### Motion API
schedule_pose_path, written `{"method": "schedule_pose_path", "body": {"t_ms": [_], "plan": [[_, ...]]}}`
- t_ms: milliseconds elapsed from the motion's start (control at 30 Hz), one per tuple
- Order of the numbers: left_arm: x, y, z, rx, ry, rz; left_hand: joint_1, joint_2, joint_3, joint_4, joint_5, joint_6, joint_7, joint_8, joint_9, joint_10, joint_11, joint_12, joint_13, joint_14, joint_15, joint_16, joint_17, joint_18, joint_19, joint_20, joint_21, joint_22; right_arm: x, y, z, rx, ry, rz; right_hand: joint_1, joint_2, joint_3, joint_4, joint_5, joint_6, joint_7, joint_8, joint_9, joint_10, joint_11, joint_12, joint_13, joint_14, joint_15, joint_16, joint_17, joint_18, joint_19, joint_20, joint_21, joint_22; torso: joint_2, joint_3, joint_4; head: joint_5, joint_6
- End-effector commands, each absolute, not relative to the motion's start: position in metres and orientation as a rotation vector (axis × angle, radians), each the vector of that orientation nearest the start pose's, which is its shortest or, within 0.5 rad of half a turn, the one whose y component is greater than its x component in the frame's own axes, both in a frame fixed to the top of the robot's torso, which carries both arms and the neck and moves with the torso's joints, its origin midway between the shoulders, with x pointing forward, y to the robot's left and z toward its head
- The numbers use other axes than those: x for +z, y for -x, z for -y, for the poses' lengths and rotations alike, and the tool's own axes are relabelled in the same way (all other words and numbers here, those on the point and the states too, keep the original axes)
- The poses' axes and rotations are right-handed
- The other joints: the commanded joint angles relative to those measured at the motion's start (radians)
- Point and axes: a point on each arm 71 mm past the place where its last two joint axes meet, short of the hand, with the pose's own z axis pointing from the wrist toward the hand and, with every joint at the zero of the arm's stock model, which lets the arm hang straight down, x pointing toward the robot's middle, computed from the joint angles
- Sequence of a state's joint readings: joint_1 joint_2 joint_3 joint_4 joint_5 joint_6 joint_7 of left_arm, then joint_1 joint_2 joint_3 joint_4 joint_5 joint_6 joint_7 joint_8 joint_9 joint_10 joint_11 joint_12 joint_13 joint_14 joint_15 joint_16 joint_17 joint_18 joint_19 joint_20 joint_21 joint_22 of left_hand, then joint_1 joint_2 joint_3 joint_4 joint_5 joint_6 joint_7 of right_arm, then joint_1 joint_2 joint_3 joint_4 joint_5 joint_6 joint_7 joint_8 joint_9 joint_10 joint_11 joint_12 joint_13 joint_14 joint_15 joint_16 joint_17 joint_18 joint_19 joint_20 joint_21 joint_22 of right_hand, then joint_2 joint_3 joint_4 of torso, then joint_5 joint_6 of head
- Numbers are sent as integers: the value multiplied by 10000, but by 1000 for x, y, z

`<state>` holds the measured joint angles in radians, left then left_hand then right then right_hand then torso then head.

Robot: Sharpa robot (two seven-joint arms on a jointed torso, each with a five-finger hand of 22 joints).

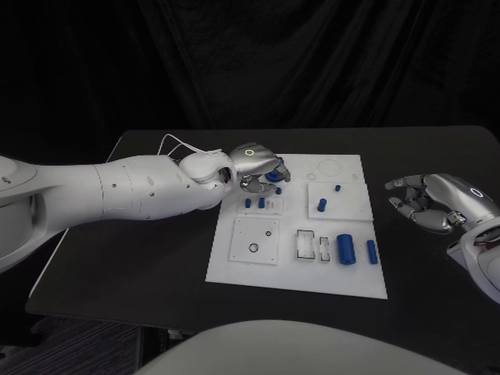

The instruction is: Assemble the parts on the task board

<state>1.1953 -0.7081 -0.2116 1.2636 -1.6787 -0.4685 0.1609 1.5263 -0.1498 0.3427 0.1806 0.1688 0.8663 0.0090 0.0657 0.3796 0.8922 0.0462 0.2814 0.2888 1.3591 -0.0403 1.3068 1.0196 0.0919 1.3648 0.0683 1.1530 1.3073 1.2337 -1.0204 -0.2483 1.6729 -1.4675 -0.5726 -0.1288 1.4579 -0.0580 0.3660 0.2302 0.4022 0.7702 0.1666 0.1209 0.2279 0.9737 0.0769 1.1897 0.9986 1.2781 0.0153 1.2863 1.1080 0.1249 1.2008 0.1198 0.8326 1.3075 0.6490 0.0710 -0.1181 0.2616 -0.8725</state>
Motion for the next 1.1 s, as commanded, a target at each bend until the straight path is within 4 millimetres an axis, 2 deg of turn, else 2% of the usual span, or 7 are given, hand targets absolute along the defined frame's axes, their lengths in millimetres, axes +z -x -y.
{"method": "schedule_pose_path", "body": {"t_ms": [33,500,933,1100], "plan": [[-252,-495,-190,-6322,-6001,-15874,-8,-46,41,-14,-54,41,69,24,-11,-77,2,0,8,-40,52,1,48,-41,-62,46,-36,1461,-215,-430,250,5857,906,-15997,-36,-50,50,10,40,55,13,36,-9,-34,16,-22,-9,15,-3,-11,-8,180,36,21,-62,717,-1,2,0,-23,-1],[-258,-497,-180,-6419,-6198,-16111,-5,40,-9,-130,-35,537,292,211,3,119,-44,360,224,-34,35,88,116,-39,-44,62,-35,1472,-215,-430,251,5841,885,-15996,-35,-54,60,2,42,63,14,35,-14,-1,19,-1,22,30,-1,2,16,176,45,22,-48,722,2,2,-2,-7,-1],[-260,-499,-179,-6376,-6245,-16267,-15,192,-131,-310,-41,1153,540,526,112,285,-186,885,652,-24,-63,151,161,-53,9,-8,32,1498,-216,-430,250,5822,883,-16038,-35,-54,60,2,42,63,14,35,-14,-1,19,-1,22,30,-1,2,16,176,45,22,-48,722,-1,1,-2,-24,-1],[-261,-499,-179,-6361,-6237,-16257,-11,203,-140,-327,-40,1190,542,547,121,295,-191,928,691,-13,-68,164,181,-57,19,-13,48,1503,-216,-430,251,5805,883,-16070,-35,-54,60,2,42,63,14,35,-14,-1,19,-1,22,30,-1,2,16,176,45,22,-48,722,-1,1,-1,-17,-1]]}}
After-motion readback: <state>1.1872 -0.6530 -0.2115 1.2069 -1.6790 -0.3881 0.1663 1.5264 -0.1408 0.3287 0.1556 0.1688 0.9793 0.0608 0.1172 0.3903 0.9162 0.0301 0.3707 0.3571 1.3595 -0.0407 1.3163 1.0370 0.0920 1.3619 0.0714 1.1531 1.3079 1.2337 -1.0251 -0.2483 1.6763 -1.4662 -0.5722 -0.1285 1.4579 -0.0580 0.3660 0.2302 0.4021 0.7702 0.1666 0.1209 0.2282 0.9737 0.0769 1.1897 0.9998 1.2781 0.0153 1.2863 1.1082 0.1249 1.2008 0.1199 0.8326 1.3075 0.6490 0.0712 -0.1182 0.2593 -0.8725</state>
